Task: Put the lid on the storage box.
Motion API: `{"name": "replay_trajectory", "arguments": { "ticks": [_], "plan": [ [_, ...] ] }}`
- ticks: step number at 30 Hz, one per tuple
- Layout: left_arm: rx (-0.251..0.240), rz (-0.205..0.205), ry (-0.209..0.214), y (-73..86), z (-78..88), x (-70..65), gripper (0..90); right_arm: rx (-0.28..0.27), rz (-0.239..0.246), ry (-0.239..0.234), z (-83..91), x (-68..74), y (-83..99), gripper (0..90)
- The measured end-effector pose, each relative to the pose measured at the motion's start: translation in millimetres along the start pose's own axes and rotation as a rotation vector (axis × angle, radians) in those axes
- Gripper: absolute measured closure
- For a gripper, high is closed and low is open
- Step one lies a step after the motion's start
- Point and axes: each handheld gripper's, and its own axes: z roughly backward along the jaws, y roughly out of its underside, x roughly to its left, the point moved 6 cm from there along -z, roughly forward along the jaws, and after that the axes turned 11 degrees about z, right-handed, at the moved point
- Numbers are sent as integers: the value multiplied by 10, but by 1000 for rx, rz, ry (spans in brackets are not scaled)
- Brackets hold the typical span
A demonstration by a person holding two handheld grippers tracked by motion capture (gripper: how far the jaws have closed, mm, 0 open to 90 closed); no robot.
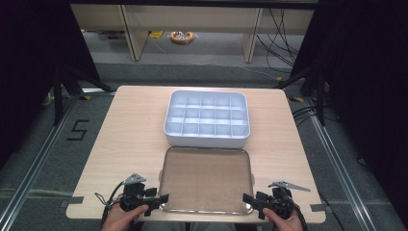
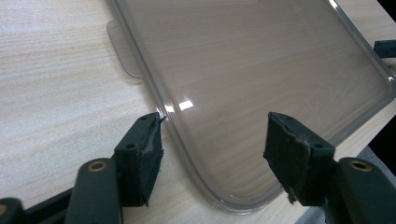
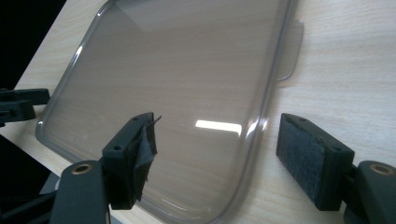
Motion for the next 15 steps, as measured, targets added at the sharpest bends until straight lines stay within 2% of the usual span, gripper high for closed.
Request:
{"name": "replay_trajectory", "arguments": {
  "ticks": [1, 2, 4, 5, 6, 11, 12, 13, 14, 15],
  "plan": [
    [7, 1, -3, -1, -4, 7, 375, 0, 0, 0, 0, 0, 0, 297],
    [-7, 25, 4, -7, -23, -4, 384, -4, -26, -33, -10, 40, -6, 298],
    [20, 13, 3, -2, -15, 21, 402, -4, -13, -28, -27, 37, -4, 300],
    [19, 13, 3, -5, -18, 22, 413, -6, -11, -23, -39, 35, -6, 300],
    [-4, 38, 6, -15, -40, 3, 420, -3, -13, -19, -38, 35, -6, 300],
    [5, 20, -9, -10, -34, 24, 468, -11, -22, -24, -50, 41, -8, 298],
    [-3, 33, -4, -10, -33, 19, 480, -16, -25, -28, -51, 43, -10, 293],
    [-10, 43, -1, -13, -38, 17, 489, -14, -53, -36, -41, 39, -6, 290],
    [-11, 46, 0, -11, -34, 25, 494, -12, -116, -45, -17, 73, -10, 291],
    [-12, 50, -2, -9, -31, 28, 517, -46, -183, -75, -15, 30, -11, 316]
  ]
}}
